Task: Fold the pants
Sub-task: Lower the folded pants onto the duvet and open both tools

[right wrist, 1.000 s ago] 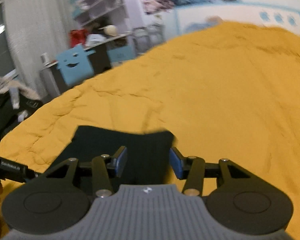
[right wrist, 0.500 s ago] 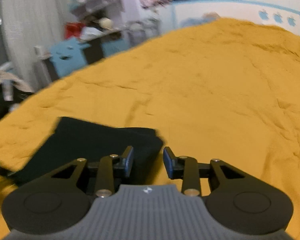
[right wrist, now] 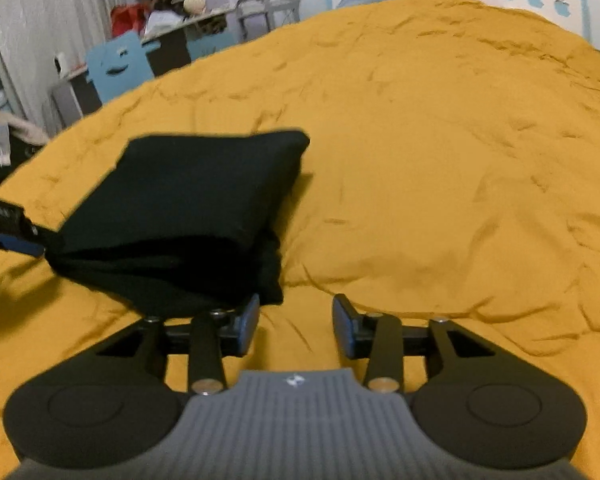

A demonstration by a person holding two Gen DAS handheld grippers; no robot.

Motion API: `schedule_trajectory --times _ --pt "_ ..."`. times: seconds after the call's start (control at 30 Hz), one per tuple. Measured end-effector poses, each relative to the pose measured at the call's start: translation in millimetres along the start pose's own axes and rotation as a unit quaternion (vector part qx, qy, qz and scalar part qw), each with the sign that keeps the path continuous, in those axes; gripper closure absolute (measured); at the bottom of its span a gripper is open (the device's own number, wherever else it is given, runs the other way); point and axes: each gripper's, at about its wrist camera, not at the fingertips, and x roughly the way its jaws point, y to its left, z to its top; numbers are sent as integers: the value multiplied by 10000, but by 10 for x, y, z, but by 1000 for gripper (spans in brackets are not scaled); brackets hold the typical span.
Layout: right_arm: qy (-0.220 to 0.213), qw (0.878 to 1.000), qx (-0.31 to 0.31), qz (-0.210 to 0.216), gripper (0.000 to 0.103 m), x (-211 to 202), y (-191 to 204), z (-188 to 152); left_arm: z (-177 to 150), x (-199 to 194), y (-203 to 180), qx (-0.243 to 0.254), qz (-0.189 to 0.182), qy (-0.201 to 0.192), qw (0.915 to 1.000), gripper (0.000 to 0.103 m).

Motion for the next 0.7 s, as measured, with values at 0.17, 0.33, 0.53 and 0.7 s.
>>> schedule_trajectory --times 0.17,0.33,0.53,0.7 --pt "-348 9992 146 86 21 -394 257 85 -142 -235 -230 282 457 -226 9983 31" --pt "-409 9990 -16 -194 21 -695 489 91 -270 -370 -441 471 555 -366 9967 24" --pt "-379 9971 -136 -646 21 -857 679 48 -412 -517 -672 491 742 -718 9934 14" --pt "-165 9952 -97 -960 21 -846 745 16 -589 -687 -851 615 790 -1037 9896 13"
